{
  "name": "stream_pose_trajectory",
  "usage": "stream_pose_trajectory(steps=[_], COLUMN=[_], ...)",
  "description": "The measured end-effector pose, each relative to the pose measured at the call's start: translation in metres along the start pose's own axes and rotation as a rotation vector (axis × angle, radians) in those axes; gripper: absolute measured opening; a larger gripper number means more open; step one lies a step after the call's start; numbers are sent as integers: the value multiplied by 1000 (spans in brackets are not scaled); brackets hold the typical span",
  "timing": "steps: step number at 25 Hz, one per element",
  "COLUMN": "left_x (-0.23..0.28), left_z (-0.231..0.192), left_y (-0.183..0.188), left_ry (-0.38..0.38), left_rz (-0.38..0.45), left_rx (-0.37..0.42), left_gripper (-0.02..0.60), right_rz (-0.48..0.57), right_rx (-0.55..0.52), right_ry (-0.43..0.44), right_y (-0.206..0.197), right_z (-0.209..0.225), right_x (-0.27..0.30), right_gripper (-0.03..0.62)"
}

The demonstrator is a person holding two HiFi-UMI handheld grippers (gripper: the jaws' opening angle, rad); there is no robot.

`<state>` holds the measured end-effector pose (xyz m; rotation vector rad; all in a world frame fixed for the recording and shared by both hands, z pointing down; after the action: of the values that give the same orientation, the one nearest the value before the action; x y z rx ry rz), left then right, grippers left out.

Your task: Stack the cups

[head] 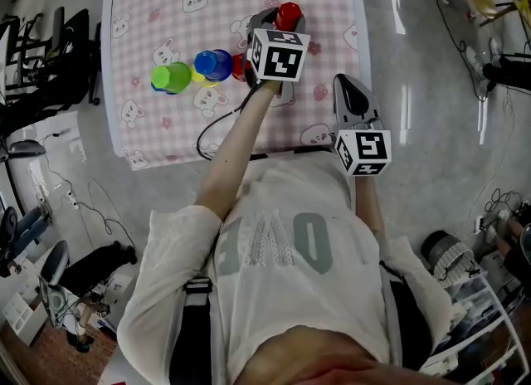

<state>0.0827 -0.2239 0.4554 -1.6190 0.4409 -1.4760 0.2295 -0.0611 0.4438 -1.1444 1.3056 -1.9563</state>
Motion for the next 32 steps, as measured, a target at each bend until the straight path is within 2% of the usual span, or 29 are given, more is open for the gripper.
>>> stream_pose_trajectory(steps=[4, 10, 13, 19, 24, 28, 32], left_x=[-18, -92, -134, -219, -258, -257, -257], left_z=[10, 14, -4, -65, -112, -143, -153], left_y=[7, 31, 41, 52, 37, 13, 0], left_ry=[-35, -82, -71, -3, 69, 103, 109], left_rz=[34, 171, 227, 294, 291, 247, 213], left_rx=[10, 72, 113, 141, 122, 92, 81], left_gripper=[218, 216, 216, 216, 216, 216, 216], right_rz=[-7, -15, -19, -29, -29, -40, -54], right_rx=[-12, -43, -63, -95, -108, -118, -123], right_ry=[6, 52, 87, 148, 182, 178, 151], right_y=[2, 8, 9, 16, 22, 21, 22], right_z=[0, -15, -29, -68, -100, -119, -124], right_x=[0, 14, 25, 39, 48, 51, 45], right_gripper=[29, 29, 29, 29, 29, 29, 29])
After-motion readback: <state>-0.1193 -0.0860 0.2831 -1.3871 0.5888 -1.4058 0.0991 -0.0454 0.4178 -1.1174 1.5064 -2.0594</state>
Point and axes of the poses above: the fingertips, and each gripper's own axes: x forward along the fingers, z to its right, y out of its top, the point moved 8 cm from there along -x, backward along the fingers, and after that the axes turned 8 degrees about y, right-handed, at the moved point
